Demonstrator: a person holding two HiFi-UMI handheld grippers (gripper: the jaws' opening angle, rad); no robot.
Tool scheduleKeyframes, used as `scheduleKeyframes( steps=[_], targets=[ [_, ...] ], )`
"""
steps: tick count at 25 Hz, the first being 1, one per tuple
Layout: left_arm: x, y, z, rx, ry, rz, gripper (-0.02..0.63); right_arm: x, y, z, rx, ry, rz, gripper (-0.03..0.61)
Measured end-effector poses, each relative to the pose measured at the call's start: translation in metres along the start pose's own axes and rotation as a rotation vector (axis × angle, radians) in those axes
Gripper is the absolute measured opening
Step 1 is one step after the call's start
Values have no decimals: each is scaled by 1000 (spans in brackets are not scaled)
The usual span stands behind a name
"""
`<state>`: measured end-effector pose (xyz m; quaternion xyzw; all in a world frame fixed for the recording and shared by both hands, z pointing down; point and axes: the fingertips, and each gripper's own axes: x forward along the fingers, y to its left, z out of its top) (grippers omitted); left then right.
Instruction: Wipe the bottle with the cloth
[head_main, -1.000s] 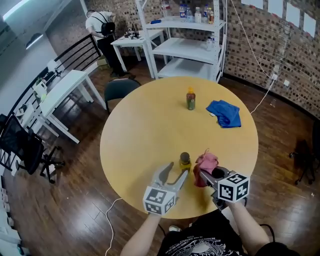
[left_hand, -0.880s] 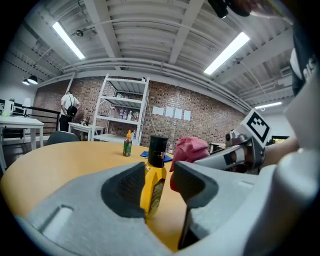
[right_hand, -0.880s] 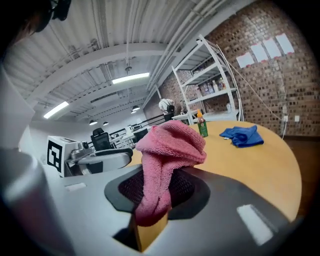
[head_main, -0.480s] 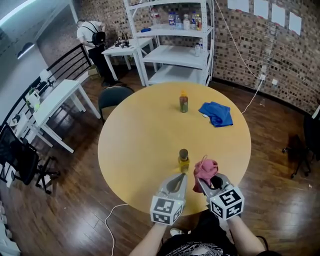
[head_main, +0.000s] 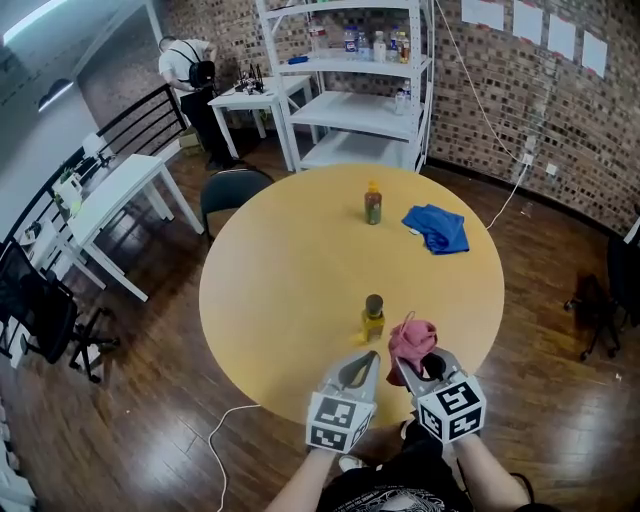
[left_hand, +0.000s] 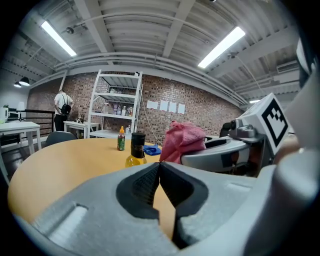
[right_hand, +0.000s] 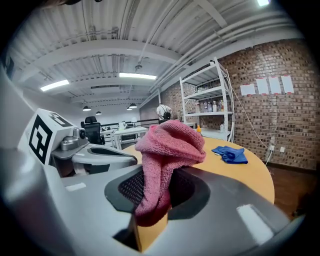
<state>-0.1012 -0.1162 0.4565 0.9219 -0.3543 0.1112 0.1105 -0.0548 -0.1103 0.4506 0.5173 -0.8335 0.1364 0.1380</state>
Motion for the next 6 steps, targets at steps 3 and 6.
scheduleKeyframes(
  steps=[3,6],
  targets=[
    [-3,0,0,-20,-1,-13,5,-2,4,0,-1,4,-9,98],
    [-2,-2,0,-47,-7,-26,5,-4,4,1,-3,10,-12,98]
  ],
)
